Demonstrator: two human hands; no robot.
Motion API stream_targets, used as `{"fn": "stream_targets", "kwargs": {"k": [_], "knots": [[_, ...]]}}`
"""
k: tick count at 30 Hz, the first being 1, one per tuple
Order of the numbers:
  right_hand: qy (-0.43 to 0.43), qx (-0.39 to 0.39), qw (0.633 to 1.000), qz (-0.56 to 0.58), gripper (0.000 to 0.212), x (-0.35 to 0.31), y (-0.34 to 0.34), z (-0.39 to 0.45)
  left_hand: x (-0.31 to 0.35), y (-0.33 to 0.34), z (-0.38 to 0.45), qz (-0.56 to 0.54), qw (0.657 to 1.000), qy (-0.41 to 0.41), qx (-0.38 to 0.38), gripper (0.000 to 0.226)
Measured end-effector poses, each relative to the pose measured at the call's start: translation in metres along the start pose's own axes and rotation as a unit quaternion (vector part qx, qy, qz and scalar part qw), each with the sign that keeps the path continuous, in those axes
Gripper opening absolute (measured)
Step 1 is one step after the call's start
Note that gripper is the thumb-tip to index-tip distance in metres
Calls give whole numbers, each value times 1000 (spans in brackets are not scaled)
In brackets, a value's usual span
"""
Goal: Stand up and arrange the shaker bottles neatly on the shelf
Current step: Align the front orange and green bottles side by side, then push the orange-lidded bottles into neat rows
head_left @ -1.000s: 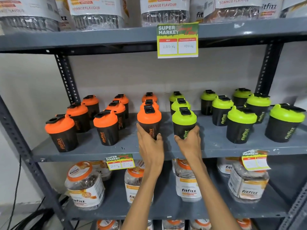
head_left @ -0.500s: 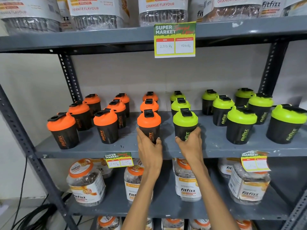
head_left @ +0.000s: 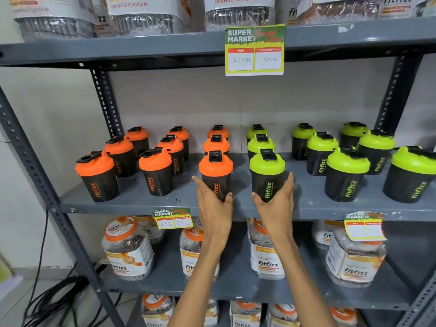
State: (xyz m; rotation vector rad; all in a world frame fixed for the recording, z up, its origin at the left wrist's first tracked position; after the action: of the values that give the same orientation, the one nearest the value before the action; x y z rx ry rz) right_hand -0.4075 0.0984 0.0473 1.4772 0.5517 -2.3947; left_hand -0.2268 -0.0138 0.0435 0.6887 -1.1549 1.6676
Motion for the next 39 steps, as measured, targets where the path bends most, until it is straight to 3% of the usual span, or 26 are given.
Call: {"fn": "stream_targets", "kwargs": {"k": [3,6,11,17,23,28,39], "knots": [[-70,81,992,62,75,-12,-19,-31,-3,-19,-17,-23,999,10,26,115],[-129,118,980,93,41,-29,-19,-66,-14,-56,-37,-40,996,26,78,103],[-191,47,976,96,24,-75,30,-109,-44,-134,-31,-34,980,79,181,76],[-146,-33,986,71,37,-106,140,-121,-112,-209,47,-18,967,37,250,88],[-52,-63,997,6,79,-112,239,-114,-163,-233,121,7,982,-13,186,105],[17,-30,999,-21,105,-114,280,-106,-179,-232,148,-6,991,-21,135,103],[30,-15,998,-45,80,-117,274,-98,-174,-234,149,-30,991,35,125,89]]}}
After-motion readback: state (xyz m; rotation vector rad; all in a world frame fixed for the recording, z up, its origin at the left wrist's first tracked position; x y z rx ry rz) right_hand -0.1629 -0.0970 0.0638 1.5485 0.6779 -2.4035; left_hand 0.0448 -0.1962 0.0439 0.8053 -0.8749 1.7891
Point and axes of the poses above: each hand's wrist, its own z-axis towards the middle knuckle, its own y-axis out of the palm, x = y × z, the point moved 10 cm from there along z, towards the middle knuckle, and after that the axes turned 4 degrees about z, right-handed, at the moved point
